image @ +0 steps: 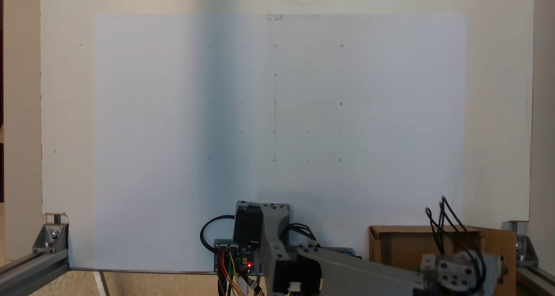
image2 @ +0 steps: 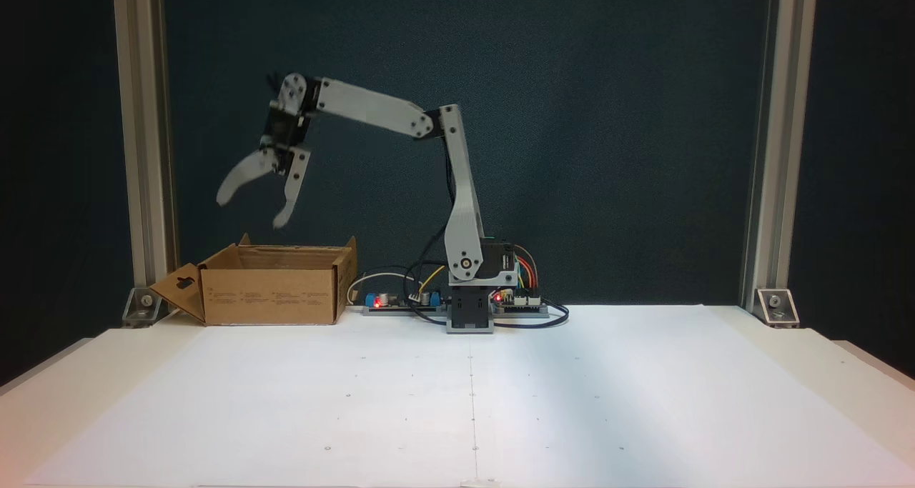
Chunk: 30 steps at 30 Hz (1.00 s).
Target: Grasp a green dice and put it in the bin.
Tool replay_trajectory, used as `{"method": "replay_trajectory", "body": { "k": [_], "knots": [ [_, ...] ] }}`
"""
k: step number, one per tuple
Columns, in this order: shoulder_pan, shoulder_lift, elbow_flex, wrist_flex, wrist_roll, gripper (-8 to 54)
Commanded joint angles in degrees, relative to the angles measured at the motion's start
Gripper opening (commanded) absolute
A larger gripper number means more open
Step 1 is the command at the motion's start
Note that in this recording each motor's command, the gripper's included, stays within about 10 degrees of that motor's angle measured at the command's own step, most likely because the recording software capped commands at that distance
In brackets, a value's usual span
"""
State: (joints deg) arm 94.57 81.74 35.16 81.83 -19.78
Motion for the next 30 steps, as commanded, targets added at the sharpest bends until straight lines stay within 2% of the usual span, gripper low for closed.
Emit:
{"method": "replay_trajectory", "body": {
  "k": [1,12,25,30],
  "knots": [
    [-4.5,5.0,-3.5,1.2,5.4,41.0],
    [-36.0,11.4,-3.5,2.2,13.4,41.1],
    [-91.2,12.1,-3.5,1.2,21.3,42.8],
    [-95.9,12.0,-3.5,-0.6,21.7,43.0]
  ]
}}
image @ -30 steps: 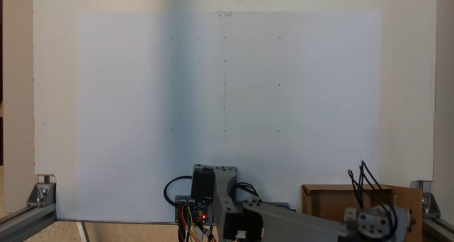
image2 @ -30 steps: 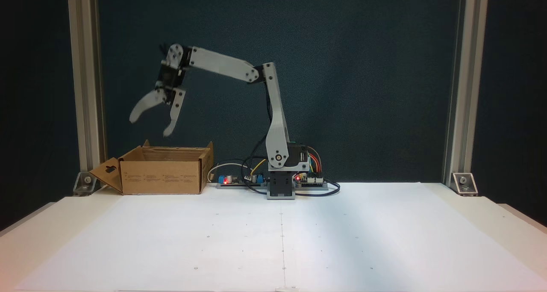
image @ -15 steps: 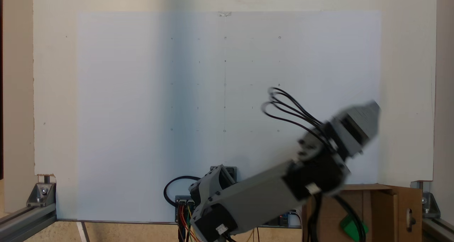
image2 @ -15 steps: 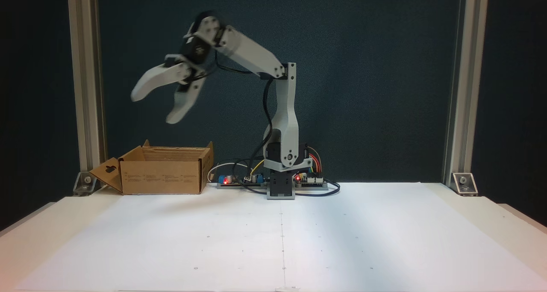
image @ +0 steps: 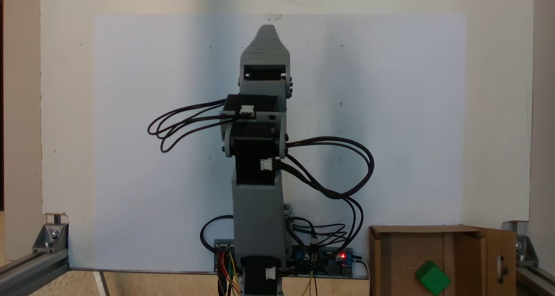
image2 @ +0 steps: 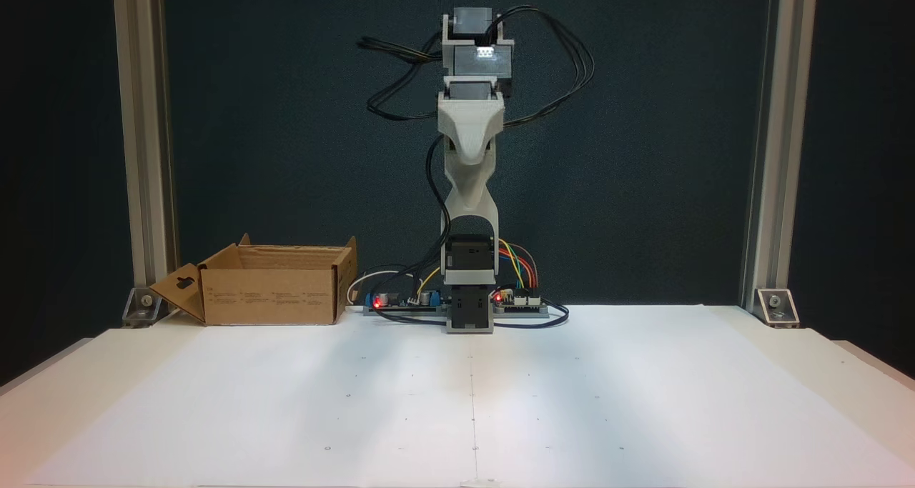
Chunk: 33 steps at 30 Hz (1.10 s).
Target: Grasp a green dice and put it in the bin.
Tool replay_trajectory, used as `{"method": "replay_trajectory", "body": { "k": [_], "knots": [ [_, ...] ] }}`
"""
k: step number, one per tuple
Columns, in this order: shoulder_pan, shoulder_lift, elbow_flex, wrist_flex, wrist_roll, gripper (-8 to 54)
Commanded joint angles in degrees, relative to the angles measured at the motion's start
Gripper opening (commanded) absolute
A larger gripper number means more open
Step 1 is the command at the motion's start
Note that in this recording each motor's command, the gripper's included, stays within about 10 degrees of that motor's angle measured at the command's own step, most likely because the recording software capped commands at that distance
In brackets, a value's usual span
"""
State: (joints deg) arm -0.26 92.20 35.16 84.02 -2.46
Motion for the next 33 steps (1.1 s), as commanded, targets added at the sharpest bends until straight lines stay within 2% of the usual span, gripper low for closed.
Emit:
{"method": "replay_trajectory", "body": {
  "k": [1,10,15,21,33],
  "knots": [
    [-1.2,1.5,-2.6,-4.0,4.4,43.0],
    [-1.1,6.3,14.8,-21.6,4.4,43.7],
    [-1.0,14.8,36.0,-33.0,4.2,43.2],
    [-1.8,25.5,53.2,-46.9,4.2,43.2],
    [-0.3,36.7,58.2,-71.0,4.2,45.0]
  ]
}}
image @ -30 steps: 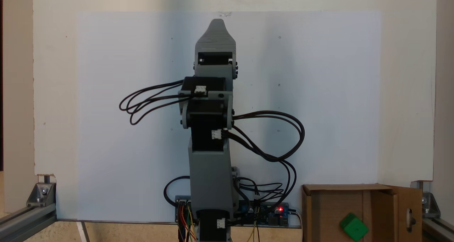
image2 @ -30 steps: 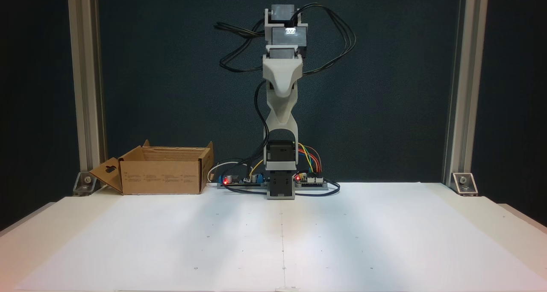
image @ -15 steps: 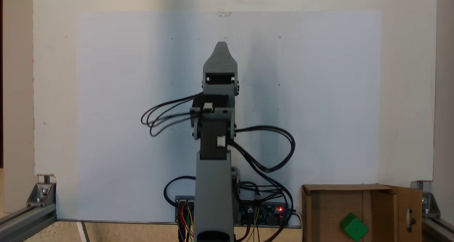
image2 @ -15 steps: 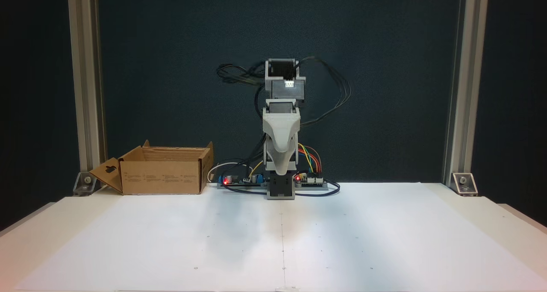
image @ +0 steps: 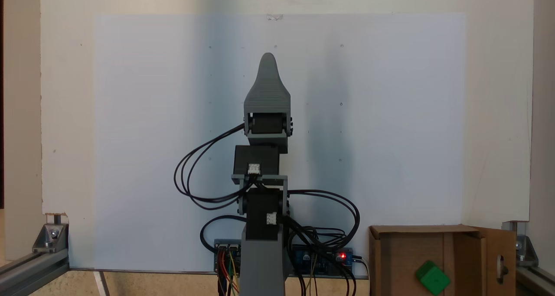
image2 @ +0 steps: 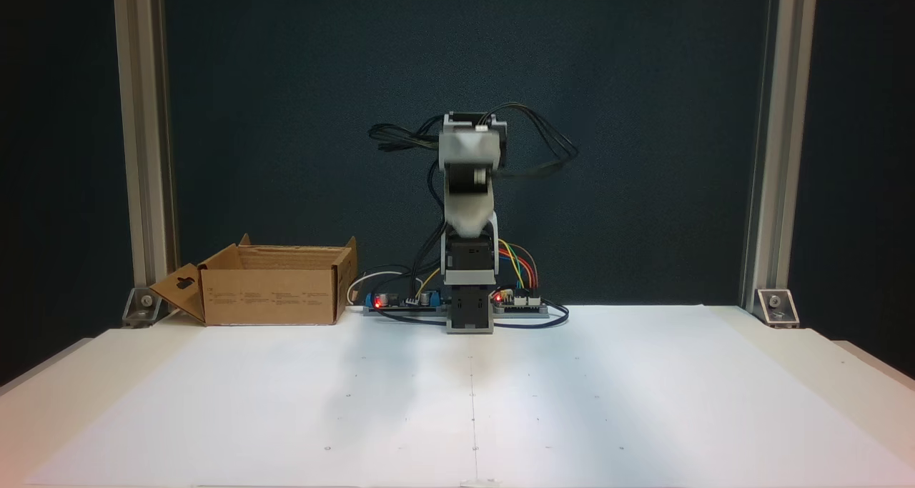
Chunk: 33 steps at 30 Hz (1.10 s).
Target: Grasp a green dice and put it in the bin.
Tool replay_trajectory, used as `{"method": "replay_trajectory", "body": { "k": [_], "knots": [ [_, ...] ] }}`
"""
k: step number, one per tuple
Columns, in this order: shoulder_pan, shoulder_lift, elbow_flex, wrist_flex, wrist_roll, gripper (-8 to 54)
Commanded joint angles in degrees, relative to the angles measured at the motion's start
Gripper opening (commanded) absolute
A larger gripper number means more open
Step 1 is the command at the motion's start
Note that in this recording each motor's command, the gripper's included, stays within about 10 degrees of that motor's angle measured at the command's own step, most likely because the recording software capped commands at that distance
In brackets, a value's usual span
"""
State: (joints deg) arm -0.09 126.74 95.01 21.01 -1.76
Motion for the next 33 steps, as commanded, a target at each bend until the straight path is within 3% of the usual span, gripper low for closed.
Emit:
{"method": "replay_trajectory", "body": {
  "k": [1,33],
  "knots": [
    [-0.4,2.4,-1.7,-9.6,3.5,45.1],
    [2.1,9.1,53.1,-56.2,-1.7,42.4]
  ]
}}
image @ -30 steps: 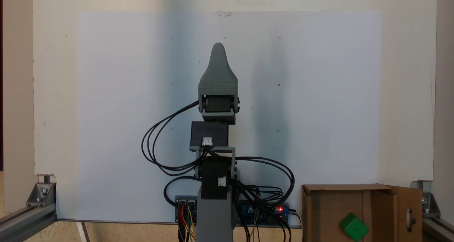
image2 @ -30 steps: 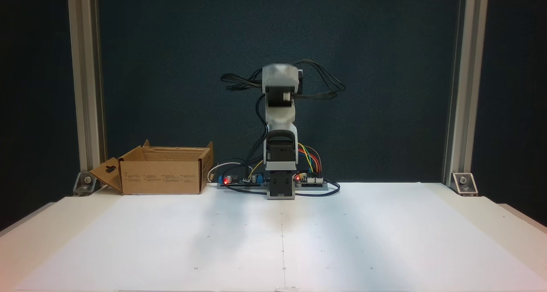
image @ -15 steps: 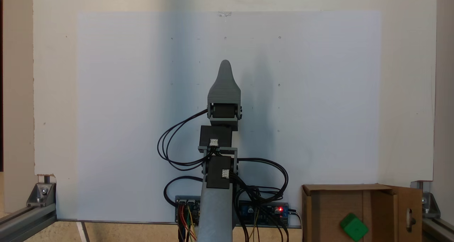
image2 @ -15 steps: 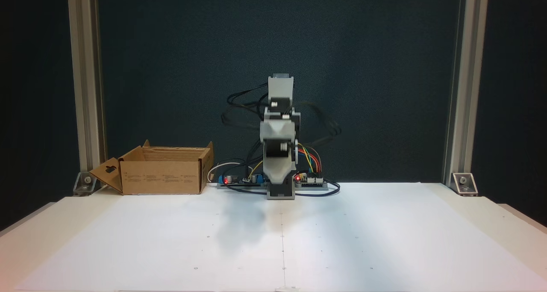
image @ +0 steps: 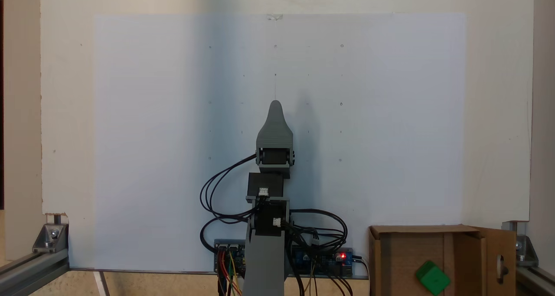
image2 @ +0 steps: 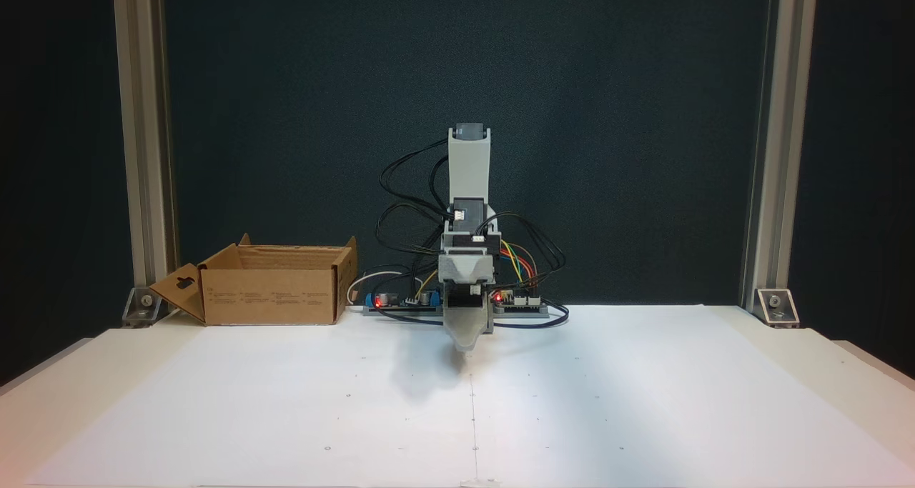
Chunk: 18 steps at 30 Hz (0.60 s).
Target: Grasp a green dice and put it in the bin.
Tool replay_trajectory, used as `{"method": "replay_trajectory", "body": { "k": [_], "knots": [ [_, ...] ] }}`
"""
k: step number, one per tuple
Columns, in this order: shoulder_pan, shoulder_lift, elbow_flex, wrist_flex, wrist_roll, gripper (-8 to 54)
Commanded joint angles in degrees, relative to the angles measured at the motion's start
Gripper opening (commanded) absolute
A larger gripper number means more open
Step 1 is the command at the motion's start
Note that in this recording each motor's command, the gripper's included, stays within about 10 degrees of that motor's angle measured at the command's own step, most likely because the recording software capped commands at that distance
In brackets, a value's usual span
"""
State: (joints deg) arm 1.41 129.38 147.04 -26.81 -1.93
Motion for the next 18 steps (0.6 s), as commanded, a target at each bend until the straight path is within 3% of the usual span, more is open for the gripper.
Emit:
{"method": "replay_trajectory", "body": {
  "k": [1,10,18],
  "knots": [
    [0.7,6.5,2.3,-9.6,-1.8,42.4],
    [0.7,6.6,14.9,-21.2,-3.6,42.5],
    [0.4,6.2,15.4,-24.6,-4.9,44.5]
  ]
}}
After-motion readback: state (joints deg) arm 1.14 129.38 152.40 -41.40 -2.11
